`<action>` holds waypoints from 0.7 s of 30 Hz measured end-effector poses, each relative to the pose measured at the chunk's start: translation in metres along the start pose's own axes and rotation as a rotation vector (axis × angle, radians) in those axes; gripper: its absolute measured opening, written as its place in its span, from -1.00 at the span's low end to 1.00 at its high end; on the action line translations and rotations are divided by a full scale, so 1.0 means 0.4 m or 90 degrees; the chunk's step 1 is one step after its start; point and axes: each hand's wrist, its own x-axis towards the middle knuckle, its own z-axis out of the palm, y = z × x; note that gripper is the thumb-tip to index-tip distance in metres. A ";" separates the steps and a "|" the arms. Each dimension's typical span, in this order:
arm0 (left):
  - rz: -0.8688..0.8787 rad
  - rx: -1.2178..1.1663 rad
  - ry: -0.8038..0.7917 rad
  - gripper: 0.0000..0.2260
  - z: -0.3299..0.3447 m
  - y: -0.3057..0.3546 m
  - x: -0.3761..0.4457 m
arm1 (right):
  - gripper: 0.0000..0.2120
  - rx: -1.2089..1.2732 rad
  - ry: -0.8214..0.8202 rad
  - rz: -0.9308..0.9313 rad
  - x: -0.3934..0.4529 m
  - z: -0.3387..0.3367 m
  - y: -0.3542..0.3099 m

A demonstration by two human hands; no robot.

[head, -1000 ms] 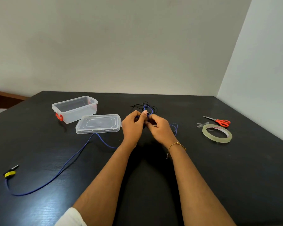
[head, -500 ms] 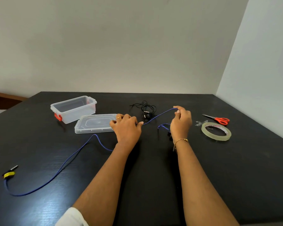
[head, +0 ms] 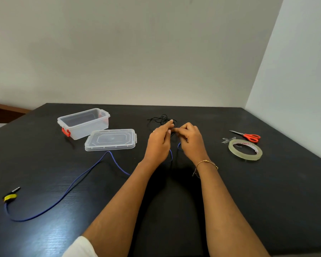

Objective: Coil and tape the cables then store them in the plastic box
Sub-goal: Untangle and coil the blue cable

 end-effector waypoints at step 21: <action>-0.251 0.243 0.230 -0.71 -0.059 -0.060 0.013 | -0.81 0.181 0.294 0.402 0.013 -0.060 0.062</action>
